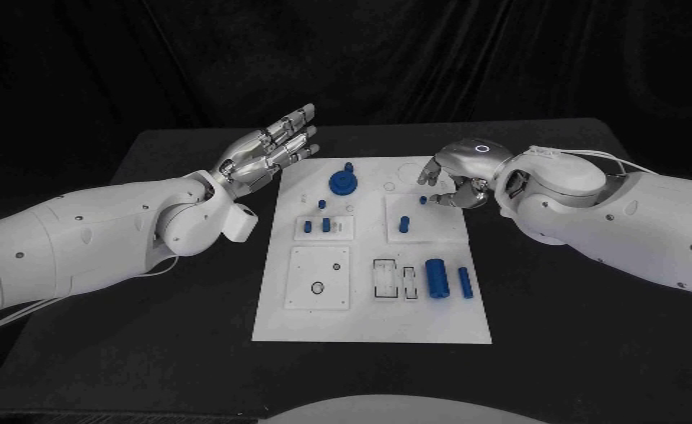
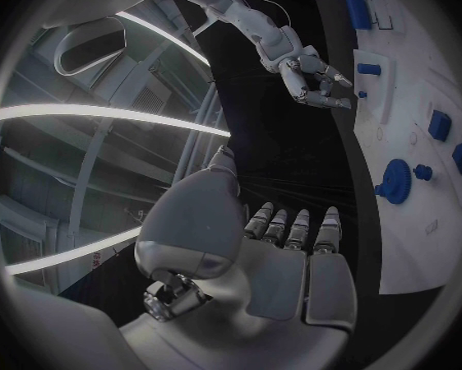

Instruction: Assemble the parts on the task board

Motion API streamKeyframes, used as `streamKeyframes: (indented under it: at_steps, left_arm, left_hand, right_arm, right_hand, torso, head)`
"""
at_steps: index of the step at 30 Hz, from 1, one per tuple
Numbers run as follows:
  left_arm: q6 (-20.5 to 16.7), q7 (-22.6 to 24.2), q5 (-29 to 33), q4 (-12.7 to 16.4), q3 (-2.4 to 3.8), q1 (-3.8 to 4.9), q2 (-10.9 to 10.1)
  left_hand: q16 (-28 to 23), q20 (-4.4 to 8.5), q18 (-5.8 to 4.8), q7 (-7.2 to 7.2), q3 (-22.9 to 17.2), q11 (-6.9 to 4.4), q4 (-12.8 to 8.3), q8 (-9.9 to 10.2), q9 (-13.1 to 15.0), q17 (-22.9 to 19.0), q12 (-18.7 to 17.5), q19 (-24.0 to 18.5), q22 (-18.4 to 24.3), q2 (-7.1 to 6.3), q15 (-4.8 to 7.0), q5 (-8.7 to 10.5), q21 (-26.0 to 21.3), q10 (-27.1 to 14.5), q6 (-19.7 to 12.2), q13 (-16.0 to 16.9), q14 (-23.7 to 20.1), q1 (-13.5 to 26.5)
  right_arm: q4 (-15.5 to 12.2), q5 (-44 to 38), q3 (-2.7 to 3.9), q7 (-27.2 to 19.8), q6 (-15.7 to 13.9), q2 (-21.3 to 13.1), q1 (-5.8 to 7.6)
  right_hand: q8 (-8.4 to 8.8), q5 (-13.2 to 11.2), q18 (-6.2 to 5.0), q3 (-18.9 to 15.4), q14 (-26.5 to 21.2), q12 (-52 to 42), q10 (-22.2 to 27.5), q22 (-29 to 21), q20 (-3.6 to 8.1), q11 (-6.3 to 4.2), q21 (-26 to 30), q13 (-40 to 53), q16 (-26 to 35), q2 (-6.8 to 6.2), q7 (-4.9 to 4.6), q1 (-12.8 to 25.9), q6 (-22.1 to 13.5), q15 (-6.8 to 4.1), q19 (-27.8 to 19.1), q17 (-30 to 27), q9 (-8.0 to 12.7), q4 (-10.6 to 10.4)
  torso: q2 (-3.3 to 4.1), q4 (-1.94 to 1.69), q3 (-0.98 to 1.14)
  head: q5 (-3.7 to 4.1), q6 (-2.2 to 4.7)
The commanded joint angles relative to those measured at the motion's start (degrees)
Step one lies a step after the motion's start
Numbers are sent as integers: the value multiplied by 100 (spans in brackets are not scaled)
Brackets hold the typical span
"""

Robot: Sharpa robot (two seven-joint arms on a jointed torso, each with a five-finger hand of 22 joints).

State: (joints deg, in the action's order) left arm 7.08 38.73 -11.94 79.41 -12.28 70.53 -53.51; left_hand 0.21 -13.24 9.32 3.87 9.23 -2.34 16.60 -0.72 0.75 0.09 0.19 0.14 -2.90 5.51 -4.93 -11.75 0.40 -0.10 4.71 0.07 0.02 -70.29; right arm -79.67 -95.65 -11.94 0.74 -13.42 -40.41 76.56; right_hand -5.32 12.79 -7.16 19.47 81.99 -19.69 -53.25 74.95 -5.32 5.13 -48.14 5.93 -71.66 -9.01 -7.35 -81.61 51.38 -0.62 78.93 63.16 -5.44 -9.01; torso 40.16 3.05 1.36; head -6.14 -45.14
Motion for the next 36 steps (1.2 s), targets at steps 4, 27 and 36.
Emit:
streamKeyframes:
  at_steps: [4,27,36]
  left_arm:
    - [89,772,59,42,5,-8,-18]
    - [114,711,59,-11,5,-8,19]
    - [151,689,59,-37,5,-8,40]
  left_hand:
    - [-21,-42,91,-38,49,47,11,-11,8,-9,-19,2,-7,49,-35,-48,0,10,-11,-7,-2,-30]
    - [-21,-128,95,30,172,197,-54,-7,5,-9,-19,21,-58,206,-137,-433,12,10,-24,-7,-2,-497]
    - [-21,-177,102,56,235,283,-30,-11,9,-9,-19,45,-144,256,-202,-405,30,10,-1,-7,-2,-550]
  right_arm:
    - [143,-48,5,-6,157,82,-41]
    - [403,-48,5,-118,181,298,-158]
    - [519,-48,5,-189,149,405,-218]
  right_hand:
    - [17,-62,-4,3,-40,22,-22,543,15,-5,56,-4,45,2,14,92,5,-20,-55,-21,4,-27]
    - [-117,-29,-37,37,-154,-15,62,496,42,-43,312,37,160,33,14,131,288,-56,-167,-161,-121,48]
    - [-133,223,-41,134,-187,-121,30,492,47,-42,375,102,180,83,8,80,338,-54,-193,-193,-183,145]
  torso:
    - [-5,22,-9]
    - [-5,38,-7]
    - [-6,39,-12]
  head:
    - [-64,-38]
    - [-132,-103]
    - [-116,-105]
